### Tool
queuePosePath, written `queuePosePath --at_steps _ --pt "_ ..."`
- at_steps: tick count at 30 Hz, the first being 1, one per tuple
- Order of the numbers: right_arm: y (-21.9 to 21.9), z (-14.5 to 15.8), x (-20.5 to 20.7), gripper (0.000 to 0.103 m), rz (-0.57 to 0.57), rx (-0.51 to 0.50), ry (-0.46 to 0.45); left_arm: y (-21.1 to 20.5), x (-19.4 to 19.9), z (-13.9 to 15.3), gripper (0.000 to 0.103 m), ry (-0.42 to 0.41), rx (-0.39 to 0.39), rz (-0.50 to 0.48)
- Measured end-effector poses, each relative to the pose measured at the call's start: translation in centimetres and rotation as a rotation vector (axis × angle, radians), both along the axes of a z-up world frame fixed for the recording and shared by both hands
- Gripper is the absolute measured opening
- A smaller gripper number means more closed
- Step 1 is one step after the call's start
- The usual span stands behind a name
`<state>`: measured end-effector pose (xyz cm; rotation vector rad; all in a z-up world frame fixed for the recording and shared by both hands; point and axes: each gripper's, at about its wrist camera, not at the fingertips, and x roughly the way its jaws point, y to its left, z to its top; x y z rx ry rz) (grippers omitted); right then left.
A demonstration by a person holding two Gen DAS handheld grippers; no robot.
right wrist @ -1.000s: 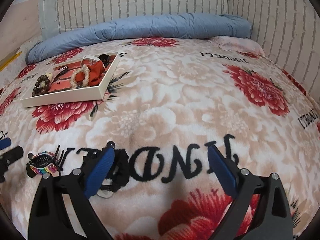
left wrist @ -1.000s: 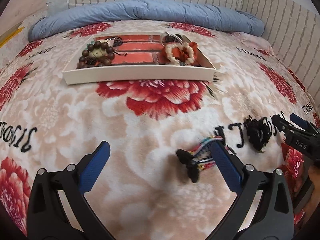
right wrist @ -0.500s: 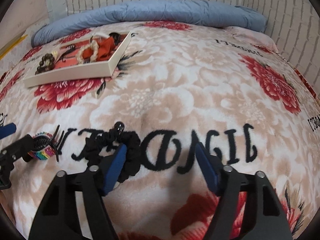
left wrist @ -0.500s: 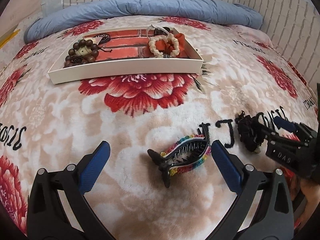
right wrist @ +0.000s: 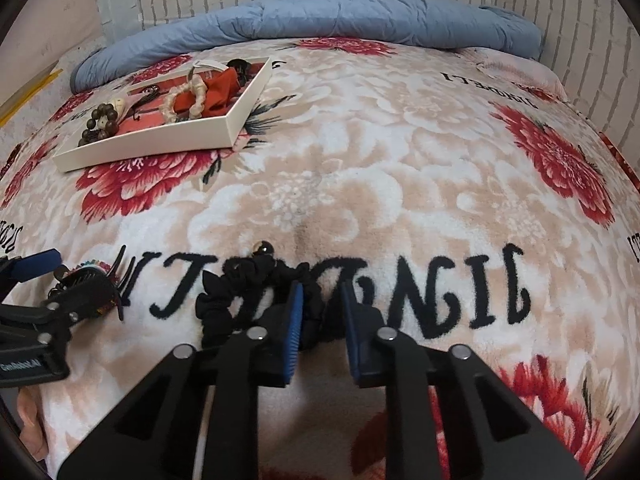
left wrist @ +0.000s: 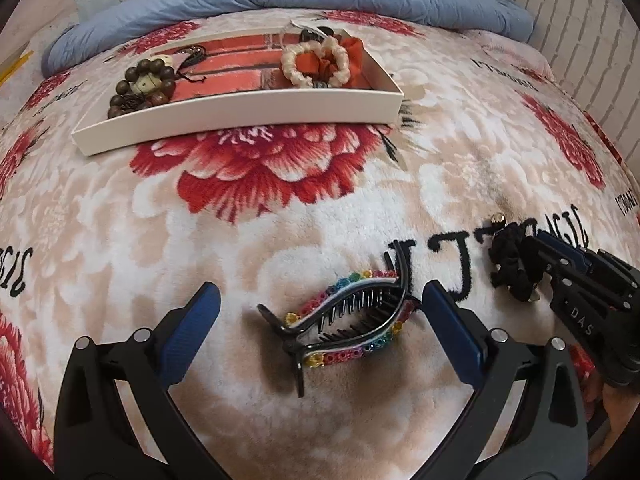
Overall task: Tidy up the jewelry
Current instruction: 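Close left tool on the rainbow claw clip while right tool grasps the black hair tie, then carry clip in left tool and hair tie in right tool into the tray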
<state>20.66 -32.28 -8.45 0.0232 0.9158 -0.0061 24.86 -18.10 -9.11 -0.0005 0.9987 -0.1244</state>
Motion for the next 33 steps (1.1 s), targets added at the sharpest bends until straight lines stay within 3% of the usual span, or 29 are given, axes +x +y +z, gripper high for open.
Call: queuePosePath --at_steps 12,17,22,33 --pt "0.5 0.0 0.0 0.008 0.007 0.0 -0.005 -0.7 0.7 -0.8 0.096 0.02 -0.001 -0.026" --pt "0.4 0.2 0.0 0.007 0.008 0.004 -0.011 -1.0 0.6 -0.8 0.081 0.02 -0.013 -0.054" --pt "0.3 0.8 0.1 0.007 -0.002 0.016 -0.027 -0.7 0.4 -0.5 0.073 0.007 -0.021 -0.059" --pt "0.7 1.9 1.1 0.007 -0.015 0.014 -0.049 0.0 -0.2 0.7 0.072 -0.032 -0.036 -0.105"
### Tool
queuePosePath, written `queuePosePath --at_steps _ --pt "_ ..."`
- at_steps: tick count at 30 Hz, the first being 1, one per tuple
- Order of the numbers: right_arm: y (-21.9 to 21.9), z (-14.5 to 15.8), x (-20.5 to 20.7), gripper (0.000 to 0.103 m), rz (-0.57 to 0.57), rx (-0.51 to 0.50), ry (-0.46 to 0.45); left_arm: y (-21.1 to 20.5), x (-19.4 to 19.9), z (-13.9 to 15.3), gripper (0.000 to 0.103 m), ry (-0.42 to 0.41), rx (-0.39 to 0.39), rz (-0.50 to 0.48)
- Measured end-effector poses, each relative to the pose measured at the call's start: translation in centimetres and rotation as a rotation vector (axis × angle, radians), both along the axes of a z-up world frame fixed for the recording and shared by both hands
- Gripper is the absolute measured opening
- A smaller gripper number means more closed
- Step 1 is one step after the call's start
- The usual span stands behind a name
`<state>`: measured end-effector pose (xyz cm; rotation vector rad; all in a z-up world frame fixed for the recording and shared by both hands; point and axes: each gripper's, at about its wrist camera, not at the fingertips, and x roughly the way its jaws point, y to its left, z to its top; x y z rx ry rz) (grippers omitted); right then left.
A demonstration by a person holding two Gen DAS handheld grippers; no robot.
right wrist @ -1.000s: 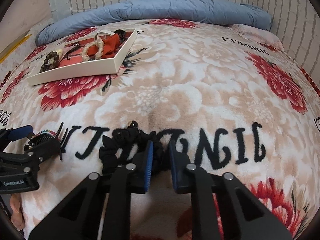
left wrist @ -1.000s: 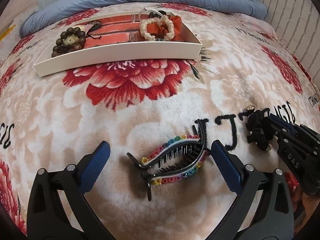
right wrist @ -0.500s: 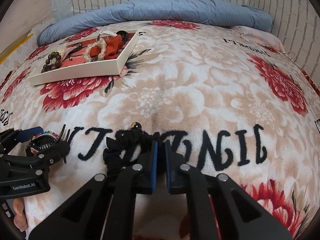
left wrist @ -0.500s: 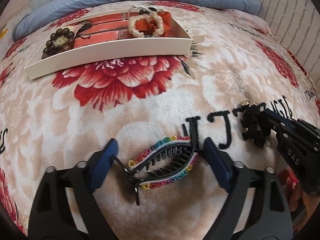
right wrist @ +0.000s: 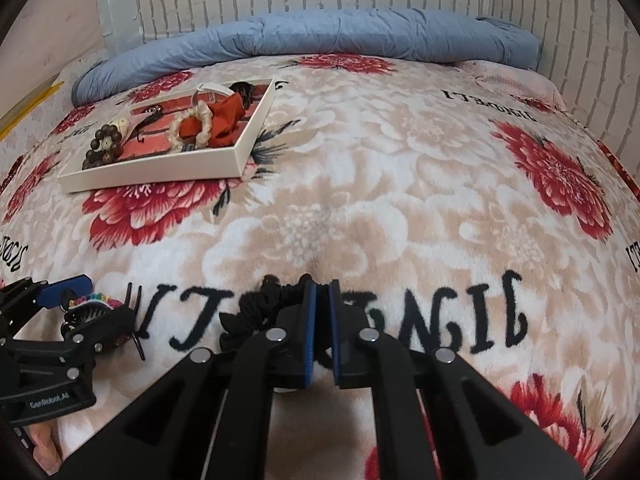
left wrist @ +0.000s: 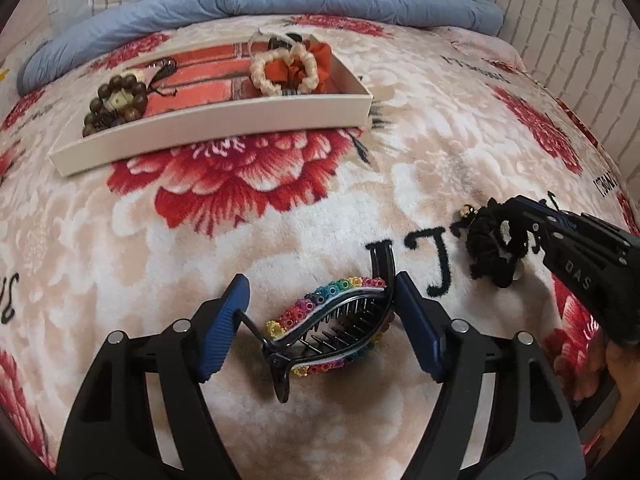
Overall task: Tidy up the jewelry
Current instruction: 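Carry clip in left tool and hair tie in right tool into the tray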
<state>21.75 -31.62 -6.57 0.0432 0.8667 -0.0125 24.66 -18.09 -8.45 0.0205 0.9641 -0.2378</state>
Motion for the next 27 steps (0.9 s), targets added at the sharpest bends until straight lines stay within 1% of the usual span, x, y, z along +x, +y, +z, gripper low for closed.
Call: queuePosePath --at_steps 3,7,11,17,23,27 --pt "0.4 0.1 0.6 0.007 0.001 -0.002 -0.005 0.8 0.2 0.8 0.072 -0.01 -0.024 -0.005" --pt "1.2 0.5 1.4 0.007 0.003 0.001 -0.019 1.8 0.9 1.9 0.072 -0.04 -0.023 -0.008" --pt "1.9 0.9 2.3 0.006 0.008 0.002 -0.033 3.3 2.1 2.5 0.072 -0.051 -0.035 0.001" --pt "3.1 2.1 4.2 0.006 0.014 0.007 -0.063 6.0 4.7 3.5 0.072 -0.082 -0.031 0.03" --pt "4.4 3.4 6.0 0.006 0.022 0.015 -0.089 9.3 7.3 5.1 0.072 -0.135 -0.021 0.066" --pt "5.4 5.0 7.4 0.006 0.03 0.013 -0.12 12.2 9.7 6.0 0.072 -0.15 -0.032 0.106"
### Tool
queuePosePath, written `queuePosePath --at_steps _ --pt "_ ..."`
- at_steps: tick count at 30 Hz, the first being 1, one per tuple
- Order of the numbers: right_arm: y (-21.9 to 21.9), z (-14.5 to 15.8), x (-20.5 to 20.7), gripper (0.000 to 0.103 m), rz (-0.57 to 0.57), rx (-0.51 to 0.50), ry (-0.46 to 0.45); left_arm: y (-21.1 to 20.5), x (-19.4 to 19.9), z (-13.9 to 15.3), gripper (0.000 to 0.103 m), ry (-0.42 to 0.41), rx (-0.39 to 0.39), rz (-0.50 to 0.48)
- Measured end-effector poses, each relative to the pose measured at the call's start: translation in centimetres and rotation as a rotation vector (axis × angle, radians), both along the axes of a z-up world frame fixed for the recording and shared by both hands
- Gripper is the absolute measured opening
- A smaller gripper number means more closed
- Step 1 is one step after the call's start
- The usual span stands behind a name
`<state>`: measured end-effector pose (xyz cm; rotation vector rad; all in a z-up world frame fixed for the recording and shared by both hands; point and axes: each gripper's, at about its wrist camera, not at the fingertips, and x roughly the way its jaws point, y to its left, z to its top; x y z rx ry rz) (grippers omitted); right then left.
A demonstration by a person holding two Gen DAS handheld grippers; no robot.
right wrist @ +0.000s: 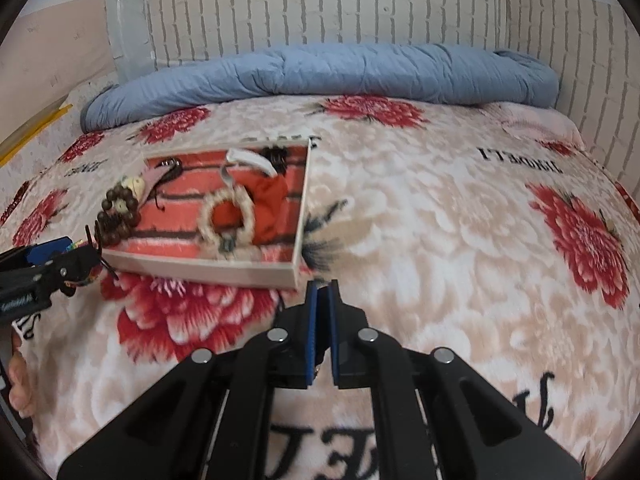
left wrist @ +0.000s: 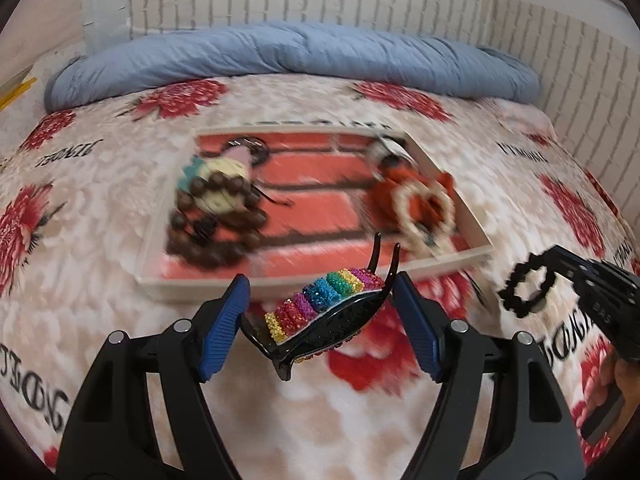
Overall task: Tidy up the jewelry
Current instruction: 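Carry clip in left tool and hair tie in right tool into the tray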
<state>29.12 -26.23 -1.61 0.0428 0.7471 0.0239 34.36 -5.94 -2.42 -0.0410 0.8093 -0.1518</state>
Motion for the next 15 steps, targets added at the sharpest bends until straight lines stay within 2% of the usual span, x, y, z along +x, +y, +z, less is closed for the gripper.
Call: queuePosePath --at_steps 9,15 --pt "3.2 3.8 3.9 0.006 0.038 0.009 -0.075 4.4 4.7 0.1 0.072 -0.006 0.004 0.041" --pt "6.3 3.4 6.9 0.006 0.07 0.008 -0.075 5.9 7.6 -1.5 0.072 0.011 0.006 0.054"
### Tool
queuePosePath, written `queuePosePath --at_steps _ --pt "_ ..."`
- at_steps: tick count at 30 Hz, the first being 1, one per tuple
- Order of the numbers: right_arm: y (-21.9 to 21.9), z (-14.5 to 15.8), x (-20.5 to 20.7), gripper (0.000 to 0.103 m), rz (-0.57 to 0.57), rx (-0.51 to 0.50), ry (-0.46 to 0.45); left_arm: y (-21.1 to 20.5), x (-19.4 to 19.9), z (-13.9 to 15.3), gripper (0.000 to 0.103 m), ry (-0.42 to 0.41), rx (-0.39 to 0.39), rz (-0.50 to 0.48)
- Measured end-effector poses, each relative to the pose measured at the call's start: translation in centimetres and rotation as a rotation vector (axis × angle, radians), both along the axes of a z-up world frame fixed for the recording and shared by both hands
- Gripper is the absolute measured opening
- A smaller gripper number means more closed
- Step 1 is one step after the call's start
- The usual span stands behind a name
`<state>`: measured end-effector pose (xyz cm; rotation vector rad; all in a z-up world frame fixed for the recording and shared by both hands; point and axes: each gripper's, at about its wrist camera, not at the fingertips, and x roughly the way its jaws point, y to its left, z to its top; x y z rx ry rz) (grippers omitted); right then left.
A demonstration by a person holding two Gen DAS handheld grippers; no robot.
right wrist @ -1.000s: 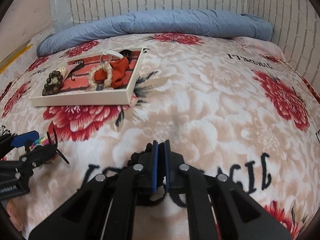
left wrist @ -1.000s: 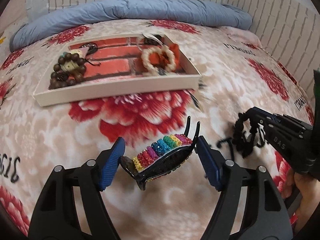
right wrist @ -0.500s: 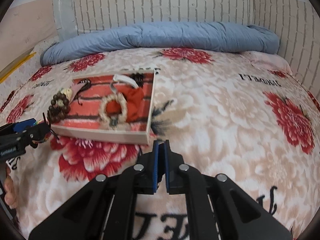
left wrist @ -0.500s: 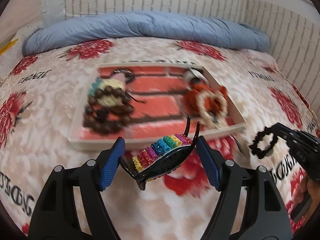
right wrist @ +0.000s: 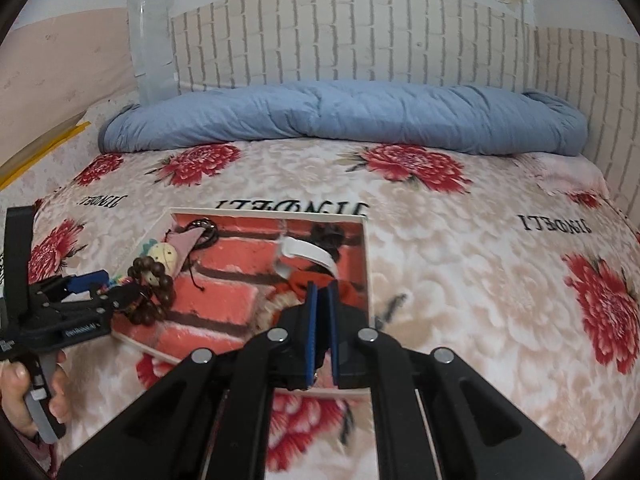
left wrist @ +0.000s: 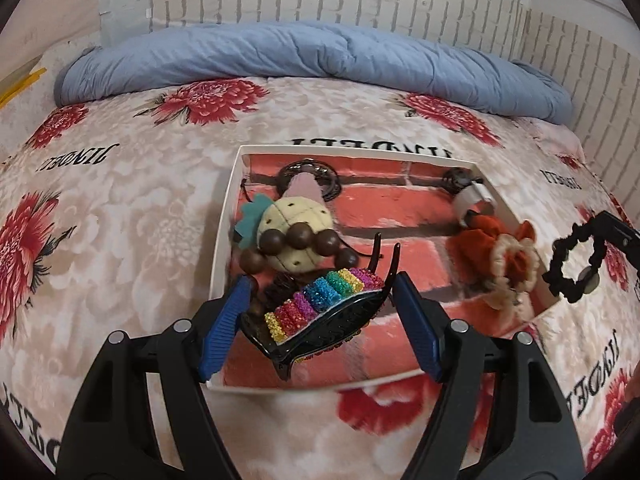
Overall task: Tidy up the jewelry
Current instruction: 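Carry clip in left tool and hair tie in right tool into the tray, then open left tool on the clip while right tool releases the hair tie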
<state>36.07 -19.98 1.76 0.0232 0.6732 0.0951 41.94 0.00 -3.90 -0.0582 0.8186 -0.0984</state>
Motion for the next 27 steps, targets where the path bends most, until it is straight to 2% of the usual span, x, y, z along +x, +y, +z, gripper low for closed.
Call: queuePosePath --at_steps 6,15,19,20,26,27 --pt "1.6 -3.2 2.3 0.006 0.004 -0.006 0.028 0.7 1.1 -1.6 0.072 0.005 0.005 -0.005" --pt "0.8 -7.4 3.8 0.006 -0.013 0.003 0.108 1.1 1.4 -2.6 0.072 0.004 0.0 -0.01" --pt "0.8 -7.8 3.9 0.006 -0.013 0.004 0.111 1.1 1.4 -2.6 0.072 0.005 -0.001 -0.011" --pt "0.8 -7.8 3.8 0.009 -0.01 0.005 0.111 1.2 1.5 -2.6 0.072 0.005 -0.003 -0.009" --pt "0.6 -7.1 3.4 0.01 -0.001 0.018 0.106 1.2 1.2 -2.2 0.072 0.008 -0.016 -0.007" --pt "0.5 -6.9 3.3 0.013 0.001 0.025 0.107 1.1 1.0 -2.1 0.072 0.007 -0.018 -0.008"
